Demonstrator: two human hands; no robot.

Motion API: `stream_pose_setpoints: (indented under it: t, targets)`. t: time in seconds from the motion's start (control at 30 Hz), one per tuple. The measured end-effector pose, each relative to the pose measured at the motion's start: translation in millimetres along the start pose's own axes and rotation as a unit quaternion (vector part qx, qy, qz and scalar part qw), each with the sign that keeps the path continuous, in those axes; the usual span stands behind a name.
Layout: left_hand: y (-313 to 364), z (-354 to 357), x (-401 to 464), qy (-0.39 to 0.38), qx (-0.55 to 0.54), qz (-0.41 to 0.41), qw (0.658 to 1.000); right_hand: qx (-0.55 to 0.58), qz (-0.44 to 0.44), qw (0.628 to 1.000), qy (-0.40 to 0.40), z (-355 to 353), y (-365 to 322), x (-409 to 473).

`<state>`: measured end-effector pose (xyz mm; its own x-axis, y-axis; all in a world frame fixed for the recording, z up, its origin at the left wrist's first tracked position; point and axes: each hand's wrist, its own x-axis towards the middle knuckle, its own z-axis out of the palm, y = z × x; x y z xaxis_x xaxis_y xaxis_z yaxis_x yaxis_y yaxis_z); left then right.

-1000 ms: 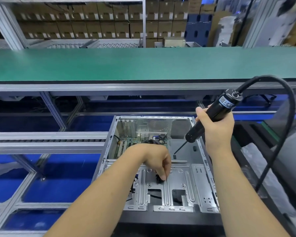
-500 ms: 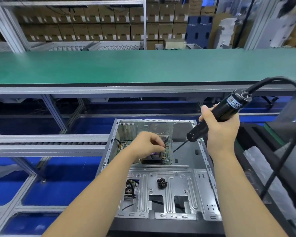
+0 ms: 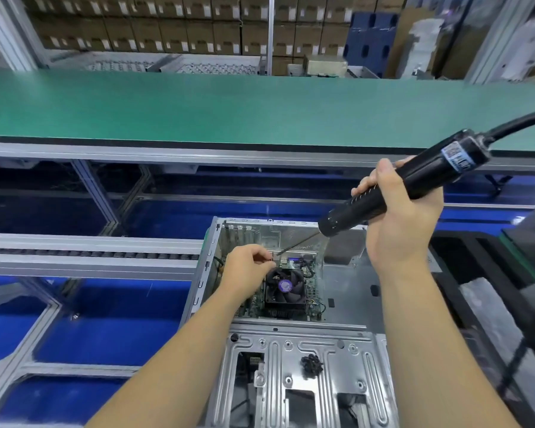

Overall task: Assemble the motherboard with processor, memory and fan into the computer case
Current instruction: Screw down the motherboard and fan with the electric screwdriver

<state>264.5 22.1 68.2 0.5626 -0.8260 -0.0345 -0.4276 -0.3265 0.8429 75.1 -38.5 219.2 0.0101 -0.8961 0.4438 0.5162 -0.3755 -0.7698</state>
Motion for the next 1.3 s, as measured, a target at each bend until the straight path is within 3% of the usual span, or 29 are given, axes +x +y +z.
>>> stream_pose_setpoints:
  t: [0.83,1.3]
  targets:
    - [-8.5,6.6,1.3,0.025,0.140,0.077,0.987,0.017,0.034,0.998,-0.041,13.2,28.1,-1.2]
    - [-6.4,4.3,4.0,0.010,0.282,0.132,0.950,-0.086,0.001,0.987,-0.137,41.8,33.8,-9.7]
